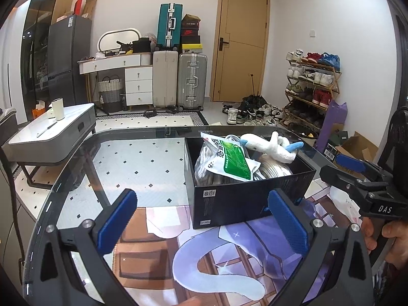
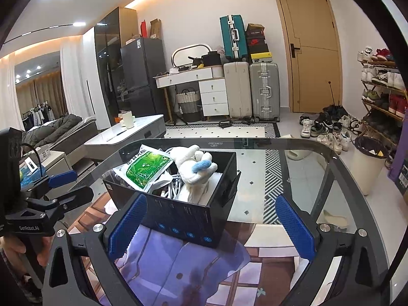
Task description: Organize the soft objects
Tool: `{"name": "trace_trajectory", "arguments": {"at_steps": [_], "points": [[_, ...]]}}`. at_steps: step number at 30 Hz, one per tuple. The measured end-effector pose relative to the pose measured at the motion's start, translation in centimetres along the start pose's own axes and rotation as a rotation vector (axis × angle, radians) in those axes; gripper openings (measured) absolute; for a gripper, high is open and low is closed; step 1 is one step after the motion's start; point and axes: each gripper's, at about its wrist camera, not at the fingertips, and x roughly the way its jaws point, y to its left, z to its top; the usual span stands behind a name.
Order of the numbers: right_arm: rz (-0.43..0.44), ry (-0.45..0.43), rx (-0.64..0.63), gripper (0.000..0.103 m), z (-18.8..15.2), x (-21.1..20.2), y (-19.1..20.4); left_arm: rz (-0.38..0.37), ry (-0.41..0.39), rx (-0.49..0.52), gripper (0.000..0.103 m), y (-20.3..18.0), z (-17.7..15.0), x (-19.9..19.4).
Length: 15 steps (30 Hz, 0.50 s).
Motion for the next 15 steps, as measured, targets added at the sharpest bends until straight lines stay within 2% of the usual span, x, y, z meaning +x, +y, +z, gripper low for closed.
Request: {"name": "trace_trajectory", "arguments": {"at_steps": [15], "points": [[0.005,-0.018,-0.012,0.102,-1.1,-0.1,0.2,0.003,-0.003,0.002,0.103,0.5,-0.8,0.4]]}}
